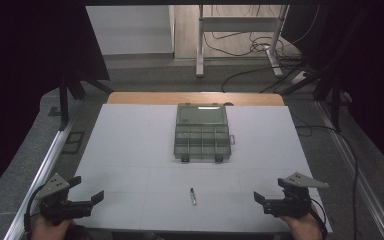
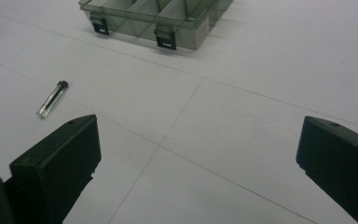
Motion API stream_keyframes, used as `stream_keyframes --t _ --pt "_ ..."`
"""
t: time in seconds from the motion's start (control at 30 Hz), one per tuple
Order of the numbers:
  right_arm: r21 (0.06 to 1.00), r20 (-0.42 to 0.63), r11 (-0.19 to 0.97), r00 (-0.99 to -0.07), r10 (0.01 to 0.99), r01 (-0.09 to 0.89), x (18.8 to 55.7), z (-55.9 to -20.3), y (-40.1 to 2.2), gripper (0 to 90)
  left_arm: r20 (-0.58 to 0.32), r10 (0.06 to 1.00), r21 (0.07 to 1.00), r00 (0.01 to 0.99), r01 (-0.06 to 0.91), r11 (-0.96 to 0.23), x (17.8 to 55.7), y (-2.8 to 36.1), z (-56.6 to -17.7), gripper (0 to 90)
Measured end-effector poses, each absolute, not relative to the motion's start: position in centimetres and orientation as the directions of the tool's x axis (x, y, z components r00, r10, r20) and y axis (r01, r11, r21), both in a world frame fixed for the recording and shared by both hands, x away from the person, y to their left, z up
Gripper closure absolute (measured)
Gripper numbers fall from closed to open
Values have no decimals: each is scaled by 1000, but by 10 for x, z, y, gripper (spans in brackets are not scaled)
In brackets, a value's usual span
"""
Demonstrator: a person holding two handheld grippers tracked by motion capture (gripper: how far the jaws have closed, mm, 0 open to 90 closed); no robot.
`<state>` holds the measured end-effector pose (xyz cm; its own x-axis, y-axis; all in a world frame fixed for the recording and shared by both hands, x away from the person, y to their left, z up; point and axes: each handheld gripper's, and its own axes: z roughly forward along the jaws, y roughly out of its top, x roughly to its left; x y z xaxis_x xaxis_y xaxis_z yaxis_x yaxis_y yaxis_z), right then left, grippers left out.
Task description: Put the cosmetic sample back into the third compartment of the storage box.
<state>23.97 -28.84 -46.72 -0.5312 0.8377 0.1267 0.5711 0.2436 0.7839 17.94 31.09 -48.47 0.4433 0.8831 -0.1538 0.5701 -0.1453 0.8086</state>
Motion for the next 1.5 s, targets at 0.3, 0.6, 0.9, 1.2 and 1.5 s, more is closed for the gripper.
stream_keyframes --t 0.3,0.6,0.9,1.2,1.5 --pt "779 94 271 -532 842 566 239 -467 -285 0 -153 883 805 444 574 -149 179 311 -485 9" --pt "771 80 293 -542 836 566 240 -467 -283 0 -151 883 802 445 577 -153 179 310 -485 13" --pt "756 78 320 -564 822 571 242 -468 -280 0 -154 882 802 445 578 -152 180 311 -485 14" --pt "749 59 358 -594 802 558 245 -469 -275 0 -158 882 801 444 580 -149 180 311 -485 15" --pt "756 58 366 -612 789 544 248 -467 -270 0 -159 881 800 445 581 -149 180 311 -485 17"
